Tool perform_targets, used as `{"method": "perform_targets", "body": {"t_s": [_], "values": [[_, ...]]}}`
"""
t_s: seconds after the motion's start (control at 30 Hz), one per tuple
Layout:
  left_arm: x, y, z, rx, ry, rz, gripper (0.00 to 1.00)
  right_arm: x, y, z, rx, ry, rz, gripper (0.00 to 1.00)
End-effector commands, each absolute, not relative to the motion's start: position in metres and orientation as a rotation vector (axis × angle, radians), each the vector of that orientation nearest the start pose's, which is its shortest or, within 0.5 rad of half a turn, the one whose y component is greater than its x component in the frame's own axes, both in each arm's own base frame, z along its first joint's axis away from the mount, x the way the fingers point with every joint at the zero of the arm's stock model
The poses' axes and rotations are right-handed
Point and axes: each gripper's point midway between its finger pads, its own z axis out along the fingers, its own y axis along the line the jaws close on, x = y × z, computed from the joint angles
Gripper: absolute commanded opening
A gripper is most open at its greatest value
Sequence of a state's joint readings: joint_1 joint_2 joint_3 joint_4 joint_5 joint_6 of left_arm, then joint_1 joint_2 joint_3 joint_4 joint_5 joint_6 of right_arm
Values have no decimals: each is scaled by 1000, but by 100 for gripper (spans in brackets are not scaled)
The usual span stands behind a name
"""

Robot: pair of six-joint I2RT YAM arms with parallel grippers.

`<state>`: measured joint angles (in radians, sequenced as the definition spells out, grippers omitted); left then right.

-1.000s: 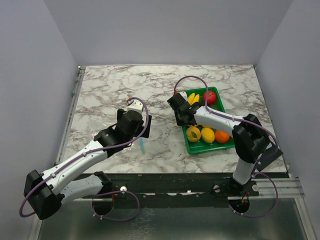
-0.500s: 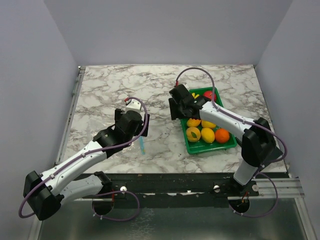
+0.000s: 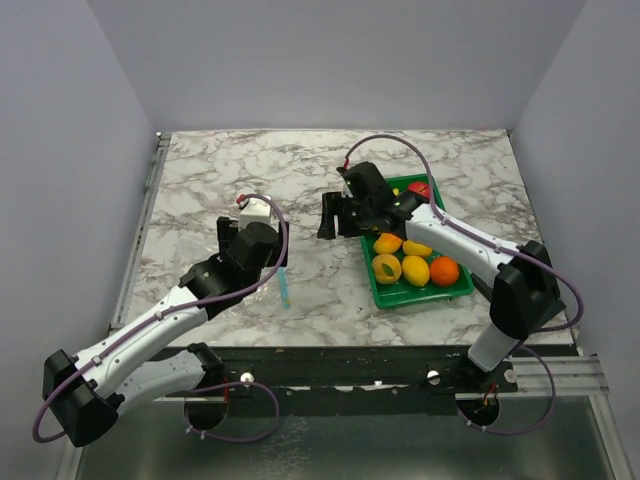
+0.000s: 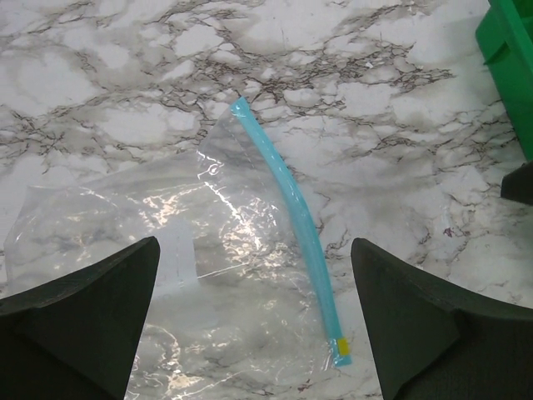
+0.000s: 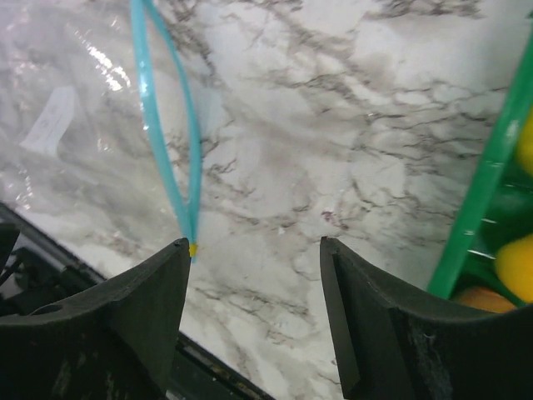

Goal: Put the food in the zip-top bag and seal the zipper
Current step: Pick up the zipper food storage bag at the center of the board.

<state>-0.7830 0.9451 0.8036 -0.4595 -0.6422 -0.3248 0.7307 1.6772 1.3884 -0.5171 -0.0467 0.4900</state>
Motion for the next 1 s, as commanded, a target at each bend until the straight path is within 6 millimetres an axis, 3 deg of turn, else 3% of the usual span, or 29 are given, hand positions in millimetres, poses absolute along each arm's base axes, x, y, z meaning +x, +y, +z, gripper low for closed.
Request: {"method": "perform_targets", "body": {"t_s": [0.0,0.33,0.97], "values": [[262,-110,202,35,2003,79,99,291,353,159,-369,2453,923,69],[261,-105,208,16,1983,81,99,280,383,140,-405,2458,1116,69],[260,-104,210,13,1976,75,99,273,433,88,-402,2443,1331,64]]}}
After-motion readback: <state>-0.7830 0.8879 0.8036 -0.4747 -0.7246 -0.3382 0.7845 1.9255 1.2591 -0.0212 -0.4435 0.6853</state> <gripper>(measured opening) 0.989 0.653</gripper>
